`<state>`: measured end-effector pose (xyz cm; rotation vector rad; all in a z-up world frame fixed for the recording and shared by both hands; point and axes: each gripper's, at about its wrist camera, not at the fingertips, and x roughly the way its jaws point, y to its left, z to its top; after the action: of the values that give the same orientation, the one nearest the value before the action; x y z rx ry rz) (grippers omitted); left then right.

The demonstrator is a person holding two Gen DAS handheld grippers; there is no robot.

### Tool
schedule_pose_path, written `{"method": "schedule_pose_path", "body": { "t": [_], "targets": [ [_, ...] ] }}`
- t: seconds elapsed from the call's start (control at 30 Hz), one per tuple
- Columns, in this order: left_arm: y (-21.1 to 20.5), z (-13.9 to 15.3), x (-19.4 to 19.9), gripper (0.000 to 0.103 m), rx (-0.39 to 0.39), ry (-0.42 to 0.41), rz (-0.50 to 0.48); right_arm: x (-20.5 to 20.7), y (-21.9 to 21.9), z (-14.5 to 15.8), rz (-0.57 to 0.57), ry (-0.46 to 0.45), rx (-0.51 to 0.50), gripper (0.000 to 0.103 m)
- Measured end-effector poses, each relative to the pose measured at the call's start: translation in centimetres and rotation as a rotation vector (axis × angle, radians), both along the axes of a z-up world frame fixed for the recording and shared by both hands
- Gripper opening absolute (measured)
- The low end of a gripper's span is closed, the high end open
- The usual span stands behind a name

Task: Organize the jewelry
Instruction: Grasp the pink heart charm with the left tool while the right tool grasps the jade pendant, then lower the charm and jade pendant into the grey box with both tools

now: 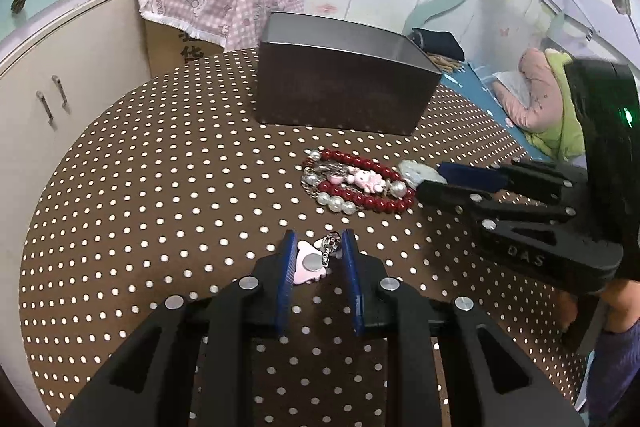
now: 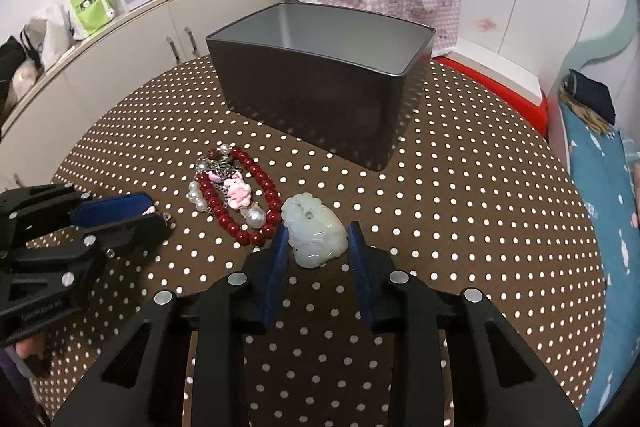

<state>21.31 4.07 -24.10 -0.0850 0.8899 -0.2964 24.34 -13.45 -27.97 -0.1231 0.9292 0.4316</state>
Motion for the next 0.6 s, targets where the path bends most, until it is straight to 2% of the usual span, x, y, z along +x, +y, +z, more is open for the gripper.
{"method": "schedule_pose_path", "body": {
  "t": [0.37, 0.6],
  "targets": [
    [0.6, 3.3, 1.3, 0.021, -0.03, -0.067, -0.021, -1.6, -0.8, 2.7, -0.023, -0.059, 0.035, 0.03],
    [-0.9, 7.0, 3.3, 0.021, -0.039, -0.128, -0.075, -1.7, -1.0, 6.4, -0.022, -0.128, 0.052, 0.03]
  ]
}}
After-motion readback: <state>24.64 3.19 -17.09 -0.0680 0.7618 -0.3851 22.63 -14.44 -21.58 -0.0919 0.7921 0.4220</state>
